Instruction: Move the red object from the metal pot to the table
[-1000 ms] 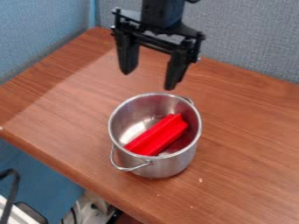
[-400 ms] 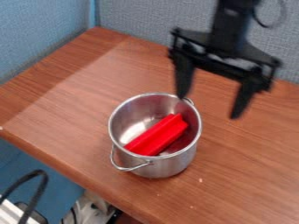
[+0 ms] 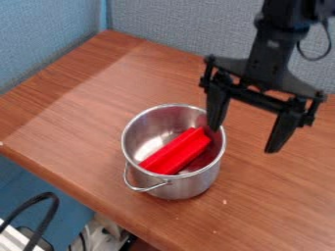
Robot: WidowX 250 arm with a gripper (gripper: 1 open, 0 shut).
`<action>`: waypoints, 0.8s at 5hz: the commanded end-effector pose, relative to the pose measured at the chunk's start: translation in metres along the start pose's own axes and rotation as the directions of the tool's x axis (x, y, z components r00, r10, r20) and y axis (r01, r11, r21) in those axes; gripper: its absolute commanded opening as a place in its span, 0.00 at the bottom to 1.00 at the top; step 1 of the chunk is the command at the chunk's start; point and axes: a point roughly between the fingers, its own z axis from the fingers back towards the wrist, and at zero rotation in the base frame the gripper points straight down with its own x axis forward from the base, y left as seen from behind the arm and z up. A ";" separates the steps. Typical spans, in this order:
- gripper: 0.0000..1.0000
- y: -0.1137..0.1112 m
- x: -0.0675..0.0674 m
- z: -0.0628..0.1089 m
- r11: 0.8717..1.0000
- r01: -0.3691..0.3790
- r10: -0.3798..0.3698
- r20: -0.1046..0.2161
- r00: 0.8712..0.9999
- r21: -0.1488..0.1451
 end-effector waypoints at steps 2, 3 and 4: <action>1.00 0.004 0.009 -0.020 1.000 -0.017 0.017 0.053 0.998 0.002; 1.00 0.016 0.012 -0.024 1.000 -0.027 0.027 0.052 0.998 0.003; 1.00 0.022 0.009 -0.019 0.999 -0.036 0.036 0.073 0.997 -0.010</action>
